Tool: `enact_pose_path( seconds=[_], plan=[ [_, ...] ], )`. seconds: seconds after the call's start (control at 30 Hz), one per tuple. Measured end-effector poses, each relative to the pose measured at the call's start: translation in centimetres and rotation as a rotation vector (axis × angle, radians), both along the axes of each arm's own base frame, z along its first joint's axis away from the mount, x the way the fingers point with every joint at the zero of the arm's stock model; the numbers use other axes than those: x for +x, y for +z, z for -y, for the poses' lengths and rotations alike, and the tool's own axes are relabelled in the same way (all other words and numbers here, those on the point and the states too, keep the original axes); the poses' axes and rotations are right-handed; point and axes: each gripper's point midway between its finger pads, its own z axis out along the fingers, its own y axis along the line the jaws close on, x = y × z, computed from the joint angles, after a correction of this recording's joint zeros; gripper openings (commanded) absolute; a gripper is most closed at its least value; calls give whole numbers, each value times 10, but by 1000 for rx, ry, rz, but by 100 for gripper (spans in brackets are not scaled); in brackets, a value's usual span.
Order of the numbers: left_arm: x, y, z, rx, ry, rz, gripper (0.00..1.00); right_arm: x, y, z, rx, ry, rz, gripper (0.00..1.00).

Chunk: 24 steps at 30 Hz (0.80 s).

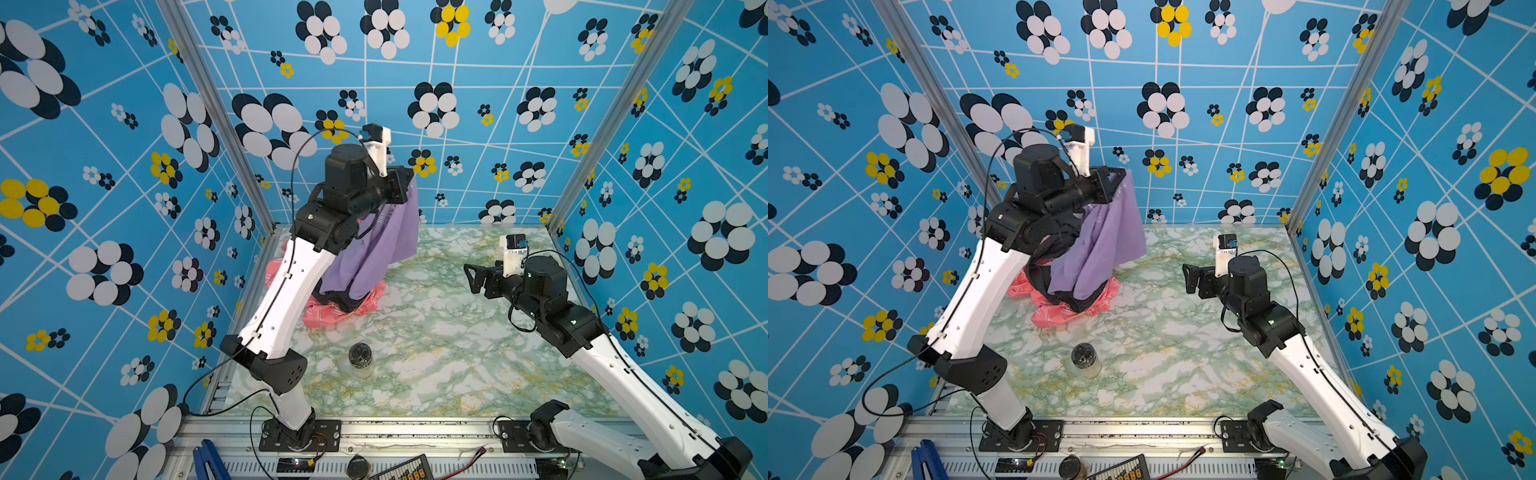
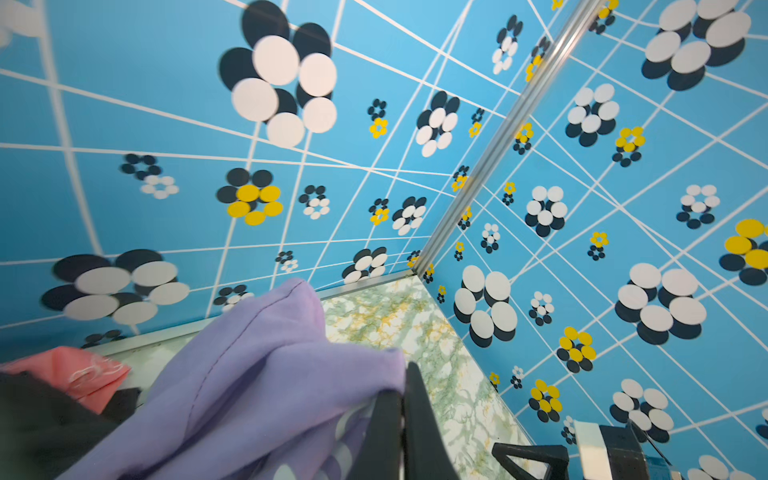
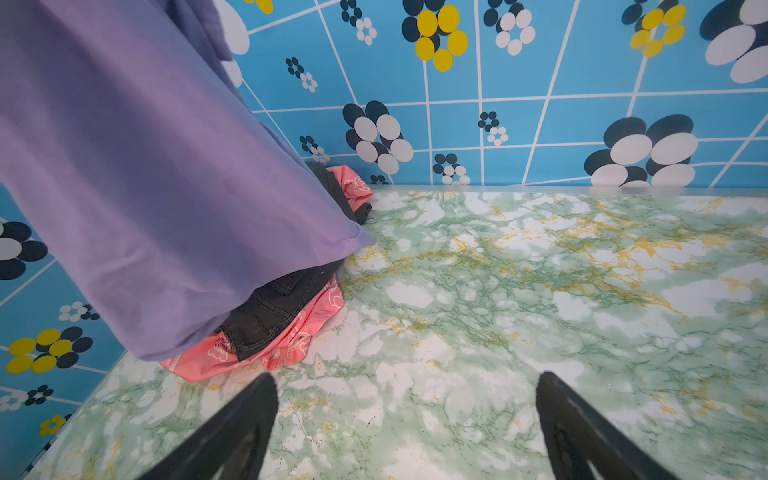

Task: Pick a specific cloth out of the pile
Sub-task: 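Carry the lavender shirt away from the pile and release it on the table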

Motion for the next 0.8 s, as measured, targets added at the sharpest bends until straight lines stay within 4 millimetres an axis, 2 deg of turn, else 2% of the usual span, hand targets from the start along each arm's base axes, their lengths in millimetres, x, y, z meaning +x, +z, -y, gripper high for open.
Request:
enact_pose_path(
  seconds=[0.17, 0.23, 0.33, 0.37, 0.43, 0.53, 0.63, 0.8],
  plan=[
    [0, -36, 91, 74, -152, -1, 0, -2, 10, 13, -6, -62, 36, 99],
    [-2, -63, 122, 115, -200, -26, 3, -5, 19, 23, -7, -104, 63, 99],
    [-4, -109, 151, 185, -244, -89, 17, -13, 29, 42, -12, -177, 100, 99],
    [-3, -120, 155, 204, -252, -103, 23, -16, 31, 48, -14, -200, 109, 99],
    [2, -146, 161, 249, -257, -136, 55, -21, 34, 59, -20, -246, 126, 99],
    [7, -161, 155, 295, -249, -159, 82, -26, 33, 69, -33, -281, 127, 99],
    [11, -160, 145, 326, -228, -145, 94, -27, 23, 71, -55, -288, 105, 99],
    [12, -149, 113, 375, -176, -139, 100, -18, 1, 62, -90, -262, 43, 99]
  ],
)
